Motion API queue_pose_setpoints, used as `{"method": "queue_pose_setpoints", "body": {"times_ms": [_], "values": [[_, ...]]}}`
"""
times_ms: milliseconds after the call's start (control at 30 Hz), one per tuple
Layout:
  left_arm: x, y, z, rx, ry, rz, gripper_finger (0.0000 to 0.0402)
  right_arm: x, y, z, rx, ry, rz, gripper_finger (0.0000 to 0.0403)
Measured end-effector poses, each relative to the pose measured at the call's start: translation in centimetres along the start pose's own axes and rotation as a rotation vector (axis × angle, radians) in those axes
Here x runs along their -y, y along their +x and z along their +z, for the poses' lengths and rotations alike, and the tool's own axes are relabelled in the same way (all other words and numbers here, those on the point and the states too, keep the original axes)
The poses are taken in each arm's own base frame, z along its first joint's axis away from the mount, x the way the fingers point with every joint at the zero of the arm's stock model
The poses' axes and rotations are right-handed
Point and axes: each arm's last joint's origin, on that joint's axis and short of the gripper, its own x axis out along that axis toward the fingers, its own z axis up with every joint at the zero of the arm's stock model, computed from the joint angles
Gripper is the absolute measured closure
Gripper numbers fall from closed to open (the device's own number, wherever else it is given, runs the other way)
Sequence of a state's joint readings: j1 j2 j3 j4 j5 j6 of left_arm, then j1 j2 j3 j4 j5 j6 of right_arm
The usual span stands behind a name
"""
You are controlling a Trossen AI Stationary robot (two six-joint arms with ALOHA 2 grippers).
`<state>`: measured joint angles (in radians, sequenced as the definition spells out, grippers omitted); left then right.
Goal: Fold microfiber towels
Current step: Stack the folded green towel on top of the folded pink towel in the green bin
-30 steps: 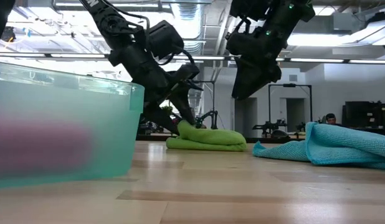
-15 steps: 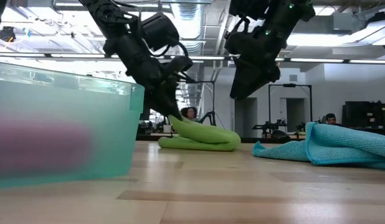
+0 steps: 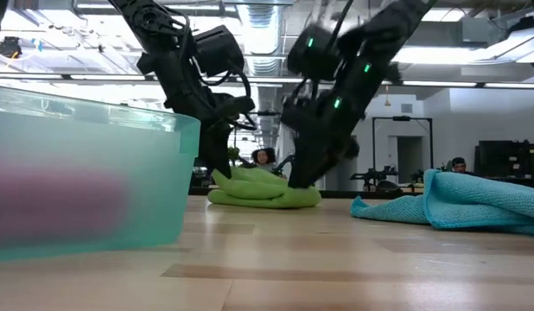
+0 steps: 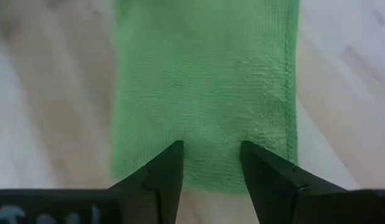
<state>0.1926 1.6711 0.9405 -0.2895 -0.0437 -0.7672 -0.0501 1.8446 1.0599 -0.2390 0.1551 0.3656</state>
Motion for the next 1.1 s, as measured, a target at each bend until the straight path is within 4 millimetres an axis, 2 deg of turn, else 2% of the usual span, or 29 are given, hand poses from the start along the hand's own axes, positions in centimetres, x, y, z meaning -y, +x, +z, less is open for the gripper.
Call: {"method": "queue_pose_setpoints", "body": {"times_ms": [67, 200, 533, 867, 1100], "values": [[-0.3, 0.0, 0.1, -0.011, -0.006, 0.008, 0.0396, 0.5, 1.2, -0.2, -0.02, 0.01, -0.012, 0.0219], [-0.4, 0.0, 0.2, -0.031, -0.01, -0.006, 0.0395, 1.4, 2.4, 0.0, -0.023, 0.033, 0.018, 0.0219], [-1.0, -0.2, 0.8, -0.081, -0.032, -0.067, 0.0395, 2.0, 2.1, 0.6, 0.004, 0.048, 0.043, 0.0219], [-2.0, -3.7, 2.7, 0.063, 0.0, -0.047, 0.0395, 2.2, 2.1, 1.0, 0.03, 0.045, 0.049, 0.0219], [-2.7, -3.3, 2.1, -0.005, -0.002, 0.014, 0.039, 2.7, 2.2, 1.2, 0.032, 0.06, 0.071, 0.0219]]}}
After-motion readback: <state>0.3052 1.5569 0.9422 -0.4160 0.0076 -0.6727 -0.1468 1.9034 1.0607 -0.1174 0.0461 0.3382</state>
